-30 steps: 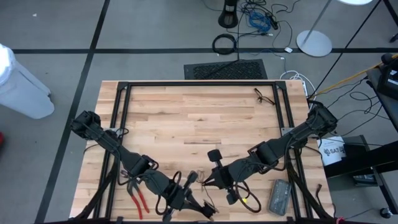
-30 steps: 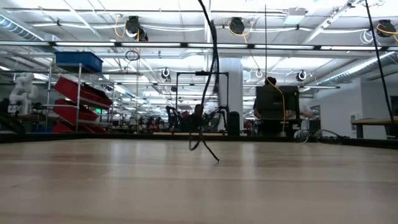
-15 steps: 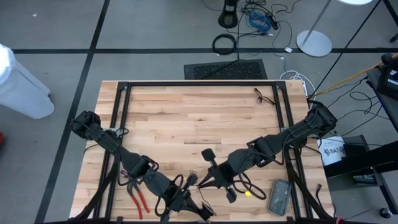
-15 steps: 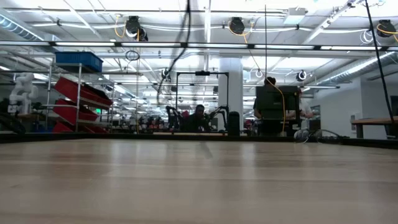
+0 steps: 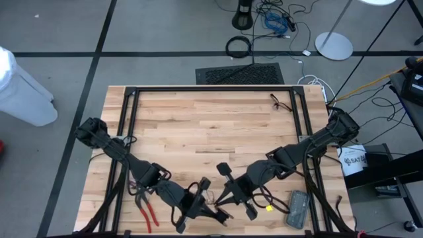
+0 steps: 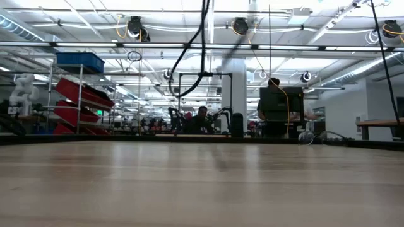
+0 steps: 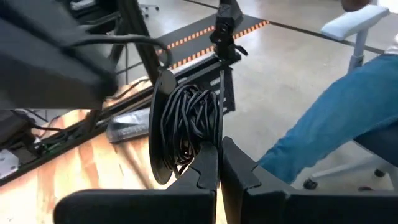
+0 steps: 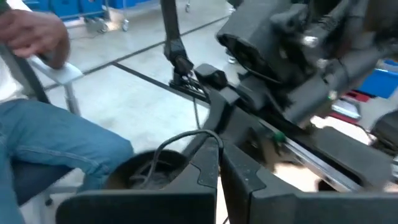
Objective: Coil cords
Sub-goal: Coil the black wire onto the black spool
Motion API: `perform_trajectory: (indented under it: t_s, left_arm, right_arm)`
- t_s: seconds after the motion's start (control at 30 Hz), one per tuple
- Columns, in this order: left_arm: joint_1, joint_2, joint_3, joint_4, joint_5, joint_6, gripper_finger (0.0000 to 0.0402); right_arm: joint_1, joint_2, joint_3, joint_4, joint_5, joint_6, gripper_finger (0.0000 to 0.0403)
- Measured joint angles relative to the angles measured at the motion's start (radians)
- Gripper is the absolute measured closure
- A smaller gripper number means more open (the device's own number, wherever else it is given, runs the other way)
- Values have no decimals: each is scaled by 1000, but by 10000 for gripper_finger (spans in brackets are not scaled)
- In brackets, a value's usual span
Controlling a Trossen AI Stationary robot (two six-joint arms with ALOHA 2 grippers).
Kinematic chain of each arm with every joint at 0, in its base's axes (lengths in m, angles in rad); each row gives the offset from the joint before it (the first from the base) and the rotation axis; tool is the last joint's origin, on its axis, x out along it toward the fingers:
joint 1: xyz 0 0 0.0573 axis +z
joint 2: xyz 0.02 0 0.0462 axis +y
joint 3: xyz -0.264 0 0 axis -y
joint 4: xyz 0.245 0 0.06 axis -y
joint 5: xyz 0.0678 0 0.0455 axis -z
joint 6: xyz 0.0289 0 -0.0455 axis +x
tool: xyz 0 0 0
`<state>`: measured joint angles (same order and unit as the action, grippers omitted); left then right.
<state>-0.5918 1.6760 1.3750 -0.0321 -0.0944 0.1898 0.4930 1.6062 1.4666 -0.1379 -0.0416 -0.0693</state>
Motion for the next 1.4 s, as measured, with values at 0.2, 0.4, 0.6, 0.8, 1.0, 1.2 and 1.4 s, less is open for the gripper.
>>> perform_trajectory:
  t_s: [0.2, 0.4, 0.6, 0.8, 1.0, 1.2, 1.4]
  left_arm:
    - [28, 0, 0, 2, 0, -27, 399]
    - [43, 6, 1, 1, 5, -53, 399]
    - [48, 26, 1, -2, 12, -54, 399]
    - [46, 30, 1, 7, 15, -53, 399]
    - [26, 30, 1, 63, 19, -27, 399]
    - [7, 30, 1, 84, 20, 4, 399]
    - [7, 30, 1, 110, 20, 27, 399]
  right_arm:
    - [-2, 0, 0, -2, -13, 13, 403]
    - [-4, 0, 55, -43, -13, -2, 403]
    - [-10, 0, 138, -141, -13, -25, 403]
    - [-23, 0, 142, -203, -12, 11, 403]
    - [-37, 17, 141, -255, -13, 31, 403]
    - [-41, 17, 141, -265, -18, 31, 399]
    - [-64, 12, 141, -264, -20, 43, 363]
